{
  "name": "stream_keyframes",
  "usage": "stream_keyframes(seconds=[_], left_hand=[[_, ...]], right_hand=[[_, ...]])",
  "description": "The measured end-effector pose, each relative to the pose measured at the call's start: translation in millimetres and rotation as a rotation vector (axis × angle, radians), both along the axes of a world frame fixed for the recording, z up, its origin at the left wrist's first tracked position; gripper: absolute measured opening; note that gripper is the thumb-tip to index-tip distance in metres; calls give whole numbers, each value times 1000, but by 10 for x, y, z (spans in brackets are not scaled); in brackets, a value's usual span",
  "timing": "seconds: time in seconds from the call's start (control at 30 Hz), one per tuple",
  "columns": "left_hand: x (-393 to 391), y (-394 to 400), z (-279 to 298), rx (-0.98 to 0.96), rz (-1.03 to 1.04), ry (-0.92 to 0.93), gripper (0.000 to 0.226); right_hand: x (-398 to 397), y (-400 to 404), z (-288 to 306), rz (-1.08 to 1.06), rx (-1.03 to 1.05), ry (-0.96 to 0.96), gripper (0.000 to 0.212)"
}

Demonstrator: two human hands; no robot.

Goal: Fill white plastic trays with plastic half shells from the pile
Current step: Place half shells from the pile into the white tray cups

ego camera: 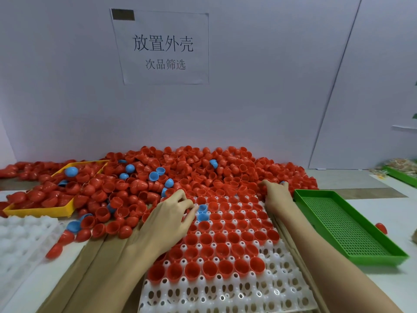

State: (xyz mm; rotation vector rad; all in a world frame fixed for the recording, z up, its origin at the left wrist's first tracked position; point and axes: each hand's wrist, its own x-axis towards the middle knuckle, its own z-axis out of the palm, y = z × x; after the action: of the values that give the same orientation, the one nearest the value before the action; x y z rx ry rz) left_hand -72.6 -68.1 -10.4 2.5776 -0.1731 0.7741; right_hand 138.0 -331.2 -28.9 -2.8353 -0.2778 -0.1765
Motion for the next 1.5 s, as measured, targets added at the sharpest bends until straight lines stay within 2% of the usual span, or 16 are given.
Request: stream_keyframes(seconds=[0.1,0.2,0.37,0.43,0.53,0.63,0.7,0.77,1.0,1.17,1.37,1.5], left_hand=[[-5,10,10,4,11,-1,21],[-17,-5,23,8,7,-13,18],[-17,-34,32,18,16,-31,18],[-16,-59,34,3,8,-49,16],[-20,-120,48,-72,-46,-79,13],[-39,-253,69,-176,-182,-97,31],[-69,-364,72,-265,-251,-80,49],[-108,-460,71,-318,-283,-57,57],[-122,-615,40,-357,-281,-79,28],[-120,-556,13,-475,-222,-1,30],[-156,-611,30,-531,-248,68,26],[-217,-706,60,-520,-261,139,25]], right_hand=[[-34,-58,-62,-45,183,-118,27],[-70,-110,-94,-23,378,-162,30],[-271,-131,39,70,890,-256,34],[-385,-116,99,131,1086,-197,34],[-587,-48,167,324,1331,143,37],[-733,28,207,524,1269,438,38],[-802,81,226,632,1194,523,41],[-873,136,253,700,1168,568,39],[-1031,194,305,792,976,558,26],[-1030,166,312,811,904,609,29],[-960,82,290,793,939,747,48],[-826,-73,271,691,1177,715,49]])
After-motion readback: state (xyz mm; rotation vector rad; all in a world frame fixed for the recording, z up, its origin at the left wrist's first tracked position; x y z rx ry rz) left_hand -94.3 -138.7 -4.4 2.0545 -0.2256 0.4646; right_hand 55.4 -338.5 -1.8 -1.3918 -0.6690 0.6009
